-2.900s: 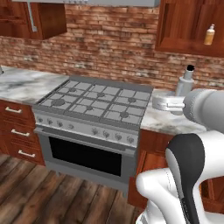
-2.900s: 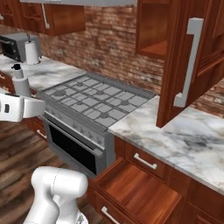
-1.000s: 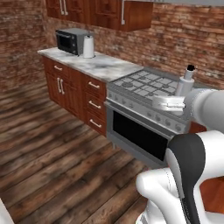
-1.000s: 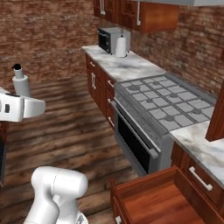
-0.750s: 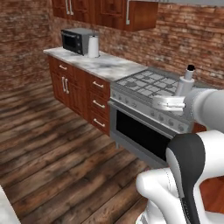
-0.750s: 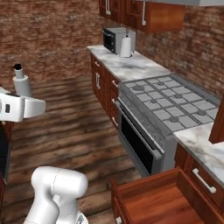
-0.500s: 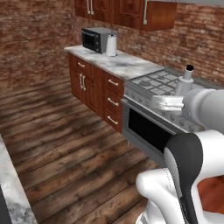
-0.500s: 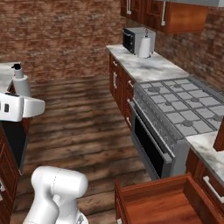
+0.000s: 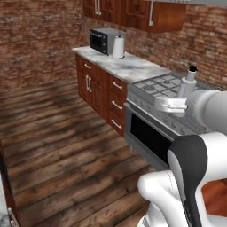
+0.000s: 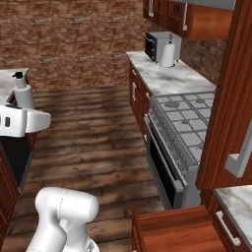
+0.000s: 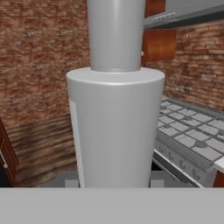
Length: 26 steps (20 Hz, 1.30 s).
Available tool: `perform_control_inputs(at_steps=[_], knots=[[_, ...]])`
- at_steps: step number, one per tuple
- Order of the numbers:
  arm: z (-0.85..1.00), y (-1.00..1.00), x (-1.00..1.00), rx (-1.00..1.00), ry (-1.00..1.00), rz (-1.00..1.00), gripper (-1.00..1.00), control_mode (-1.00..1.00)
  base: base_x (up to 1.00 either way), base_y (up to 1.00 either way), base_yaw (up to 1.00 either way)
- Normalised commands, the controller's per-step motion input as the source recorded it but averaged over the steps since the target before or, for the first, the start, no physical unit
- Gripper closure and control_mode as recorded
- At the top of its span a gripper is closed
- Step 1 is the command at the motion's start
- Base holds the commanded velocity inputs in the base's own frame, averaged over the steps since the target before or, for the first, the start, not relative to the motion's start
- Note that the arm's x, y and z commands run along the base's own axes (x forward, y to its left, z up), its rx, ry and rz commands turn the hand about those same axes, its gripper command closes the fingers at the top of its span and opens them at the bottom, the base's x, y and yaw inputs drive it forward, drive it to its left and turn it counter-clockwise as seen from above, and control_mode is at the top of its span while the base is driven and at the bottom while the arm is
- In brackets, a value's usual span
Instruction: Locate and retrieve the soap dispenser and soap dispenser from the cabinet. Place them next to the sink.
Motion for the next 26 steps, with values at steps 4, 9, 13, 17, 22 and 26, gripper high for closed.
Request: perform_control_inputs(at_steps=[4,9,13,17,22,26], knots=[[0.00,0.00,0.00,0.00,0.00,0.00,1.00,1.00,0.22,0.02,0.39],[0.00,0.00,0.00,0.00,0.00,0.00,1.00,1.00,0.00,0.02,0.50],[0.00,0.00,0.00,0.00,0.00,0.00,1.00,1.00,0.07,0.00,0.50],[0.00,0.00,0.00,0.00,0.00,0.00,1.00,1.00,0.07,0.00,0.50],[0.00,0.00,0.00,0.00,0.00,0.00,1.00,1.00,0.16,0.00,0.50],[0.00,0.00,0.00,0.00,0.00,0.00,1.00,1.00,0.17,0.00,0.50]])
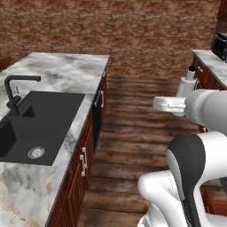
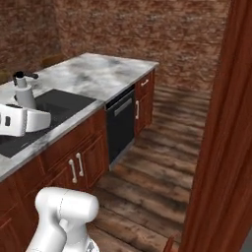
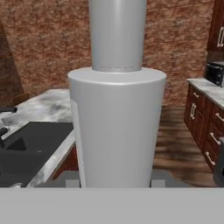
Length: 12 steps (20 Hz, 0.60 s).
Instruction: Locate and retrieve the soap dispenser and soap dispenser from the cabinet. Place them next to the sink.
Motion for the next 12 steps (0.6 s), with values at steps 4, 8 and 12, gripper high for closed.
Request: perform_control_inputs(at_steps=[4,8,12], knots=[[0.00,0.00,0.00,0.00,0.00,0.00,1.00,1.00,0.12,-0.04,0.50],[0.00,0.00,0.00,0.00,0.00,0.00,1.00,1.00,0.13,-0.19,0.46],[0.00,0.00,0.00,0.00,0.00,0.00,1.00,1.00,0.12,-0.17,0.46]])
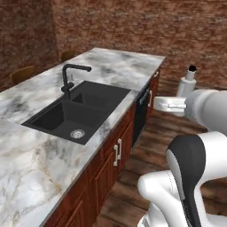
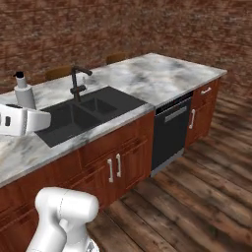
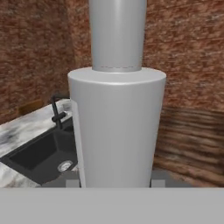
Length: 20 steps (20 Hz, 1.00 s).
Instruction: Locate and retrieve the soap dispenser and soap dispenser from the cabinet. Place them next to the sink.
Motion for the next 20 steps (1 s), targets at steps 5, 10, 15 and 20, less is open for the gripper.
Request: perform_control_inputs(at_steps=[5,10,15,20], knots=[[0.00,0.00,0.00,0.00,0.00,0.00,1.00,1.00,0.15,-0.14,0.48],[0.00,0.00,0.00,0.00,0.00,0.00,1.00,1.00,0.12,-0.09,0.49],[0.00,0.00,0.00,0.00,0.00,0.00,1.00,1.00,0.15,-0.11,0.49],[0.00,0.00,0.00,0.00,0.00,0.00,1.00,1.00,0.21,-0.20,0.45]])
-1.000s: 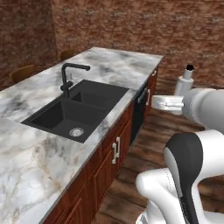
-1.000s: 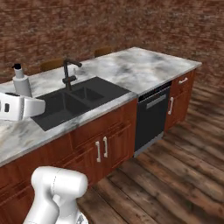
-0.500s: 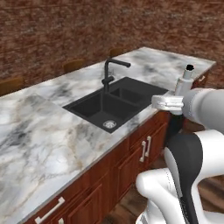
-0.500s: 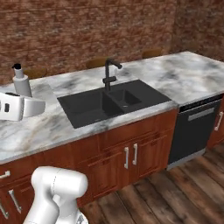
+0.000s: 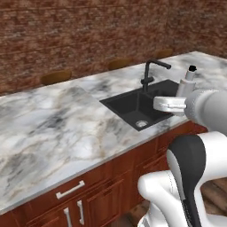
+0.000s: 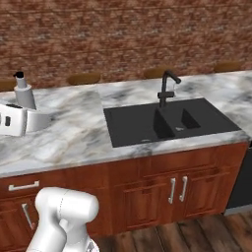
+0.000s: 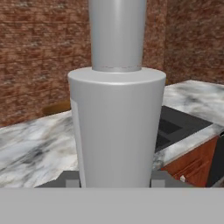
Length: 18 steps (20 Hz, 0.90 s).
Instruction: Locate and retrieve the soap dispenser and soap dispenser from the cabinet. Place them next to the sink.
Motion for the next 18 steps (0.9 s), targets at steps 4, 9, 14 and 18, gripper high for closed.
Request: perform_control_inputs(at_steps=[4,9,14,18], knots=[[0.00,0.00,0.00,0.00,0.00,0.00,1.00,1.00,0.23,-0.34,0.33],[0.00,0.00,0.00,0.00,0.00,0.00,1.00,1.00,0.18,-0.36,0.08],[0.00,0.00,0.00,0.00,0.00,0.00,1.00,1.00,0.28,-0.40,0.01],[0.00,0.00,0.00,0.00,0.00,0.00,1.00,1.00,0.63,-0.30,0.10]])
